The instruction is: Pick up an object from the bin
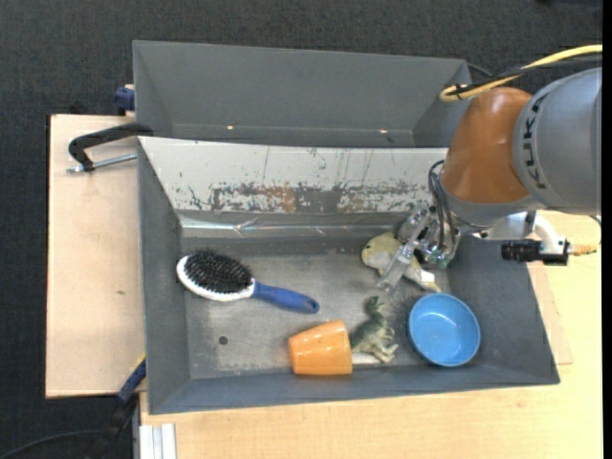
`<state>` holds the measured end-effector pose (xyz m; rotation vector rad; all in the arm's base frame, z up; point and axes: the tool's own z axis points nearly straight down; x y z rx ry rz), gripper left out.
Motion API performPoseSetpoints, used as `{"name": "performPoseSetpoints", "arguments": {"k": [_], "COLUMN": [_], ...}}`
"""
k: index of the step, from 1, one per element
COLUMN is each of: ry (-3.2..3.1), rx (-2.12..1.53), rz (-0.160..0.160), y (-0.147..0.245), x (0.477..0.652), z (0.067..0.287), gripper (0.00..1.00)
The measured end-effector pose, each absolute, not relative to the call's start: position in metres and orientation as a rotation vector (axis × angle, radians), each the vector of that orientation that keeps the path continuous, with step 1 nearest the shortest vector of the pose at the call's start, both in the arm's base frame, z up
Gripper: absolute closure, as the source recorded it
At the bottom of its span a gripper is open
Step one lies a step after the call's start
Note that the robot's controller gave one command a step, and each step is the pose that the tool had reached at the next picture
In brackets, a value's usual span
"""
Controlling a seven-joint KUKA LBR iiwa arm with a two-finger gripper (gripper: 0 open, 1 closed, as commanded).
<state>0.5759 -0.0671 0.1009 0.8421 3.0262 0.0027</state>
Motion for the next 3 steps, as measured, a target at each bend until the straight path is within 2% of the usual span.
{"name": "performPoseSetpoints", "arguments": {"k": [1,2,3], "ry": [2.927,2.93,2.929], "rx": [1.115,1.112,1.111], "rz": [0.006,0.004,0.004], "y": [-0.0825,-0.082,-0.0817], "x": [0.5788,0.581,0.5819], "z": [0.0738,0.0765,0.0775], "gripper": [0.0,0.0,1.0]}}
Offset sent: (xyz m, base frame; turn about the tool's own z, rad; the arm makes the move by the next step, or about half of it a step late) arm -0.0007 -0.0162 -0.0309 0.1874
